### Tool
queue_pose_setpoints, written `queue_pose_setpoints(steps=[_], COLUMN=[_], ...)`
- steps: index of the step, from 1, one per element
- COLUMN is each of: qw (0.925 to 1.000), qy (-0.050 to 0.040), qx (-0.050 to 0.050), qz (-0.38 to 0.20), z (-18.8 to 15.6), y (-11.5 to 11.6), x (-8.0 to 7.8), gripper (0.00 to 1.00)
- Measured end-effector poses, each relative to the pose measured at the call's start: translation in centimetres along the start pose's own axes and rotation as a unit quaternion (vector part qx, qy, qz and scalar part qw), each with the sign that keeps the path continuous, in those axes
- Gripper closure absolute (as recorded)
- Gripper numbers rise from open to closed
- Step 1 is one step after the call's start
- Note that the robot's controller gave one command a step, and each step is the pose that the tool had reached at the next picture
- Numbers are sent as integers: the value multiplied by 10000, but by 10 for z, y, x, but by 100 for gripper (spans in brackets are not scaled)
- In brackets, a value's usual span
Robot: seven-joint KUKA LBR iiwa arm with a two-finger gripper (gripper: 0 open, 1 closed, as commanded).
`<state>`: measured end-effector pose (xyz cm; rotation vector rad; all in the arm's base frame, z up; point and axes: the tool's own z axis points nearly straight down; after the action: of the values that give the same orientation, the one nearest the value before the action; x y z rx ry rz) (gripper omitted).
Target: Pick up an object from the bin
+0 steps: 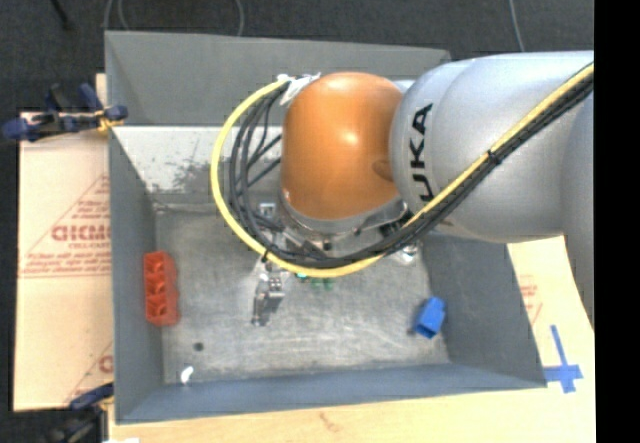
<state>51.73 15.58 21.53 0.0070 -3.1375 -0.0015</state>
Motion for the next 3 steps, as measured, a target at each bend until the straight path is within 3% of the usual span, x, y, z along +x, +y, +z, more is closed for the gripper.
queue_pose_setpoints(steps=[1, 2, 3], qw=[9923, 9828, 9832], qy=[-50, -85, -52], qx=[-2, -2, -8], qz=[-1240, -1846, -1822], z=[132, 139, 137], y=[-31, -94, -94], x=[-66, -113, -115], gripper=[0, 0, 0])
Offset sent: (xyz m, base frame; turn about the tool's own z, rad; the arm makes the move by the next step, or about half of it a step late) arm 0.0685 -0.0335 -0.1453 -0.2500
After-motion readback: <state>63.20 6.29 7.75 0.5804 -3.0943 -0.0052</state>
